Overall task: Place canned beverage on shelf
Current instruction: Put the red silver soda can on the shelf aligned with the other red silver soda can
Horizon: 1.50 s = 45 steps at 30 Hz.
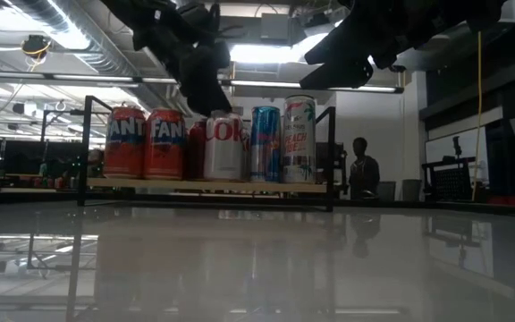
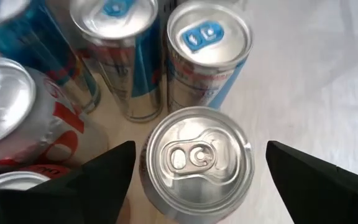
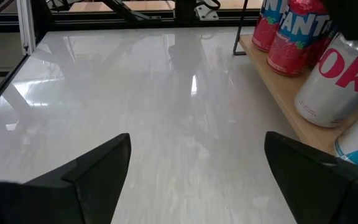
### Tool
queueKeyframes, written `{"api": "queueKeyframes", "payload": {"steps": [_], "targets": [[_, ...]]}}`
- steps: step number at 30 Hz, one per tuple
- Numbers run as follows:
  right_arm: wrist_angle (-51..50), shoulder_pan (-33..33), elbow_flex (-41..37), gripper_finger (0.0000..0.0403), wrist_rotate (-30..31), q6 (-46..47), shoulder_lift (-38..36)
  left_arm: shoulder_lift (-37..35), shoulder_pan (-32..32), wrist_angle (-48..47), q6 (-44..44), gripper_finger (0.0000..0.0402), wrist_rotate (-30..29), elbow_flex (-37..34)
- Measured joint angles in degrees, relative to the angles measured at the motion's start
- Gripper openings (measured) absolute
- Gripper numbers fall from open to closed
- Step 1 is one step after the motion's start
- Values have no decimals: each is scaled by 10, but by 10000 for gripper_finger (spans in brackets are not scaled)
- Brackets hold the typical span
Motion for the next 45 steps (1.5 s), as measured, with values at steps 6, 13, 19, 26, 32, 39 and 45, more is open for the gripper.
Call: {"api": "queueKeyframes", "payload": {"steps": [6,13,19,26,32,39,45], "targets": [[0,0,0,358,0,0,0,-33,-1,3,-5,352,2,0],[0,0,0,358,0,0,0,-75,-21,9,-108,352,5,0],[0,0,0,358,0,0,0,-82,-62,-11,-187,352,2,0],[0,0,0,358,0,0,0,-82,-151,-90,-253,303,-108,0],[0,0,0,358,0,0,0,-82,-267,-97,-391,219,-289,-14],[2,0,0,358,0,0,0,-82,-385,-17,-607,134,-494,-98],[3,0,0,358,0,0,0,-67,-420,194,-681,79,-609,-200]]}}
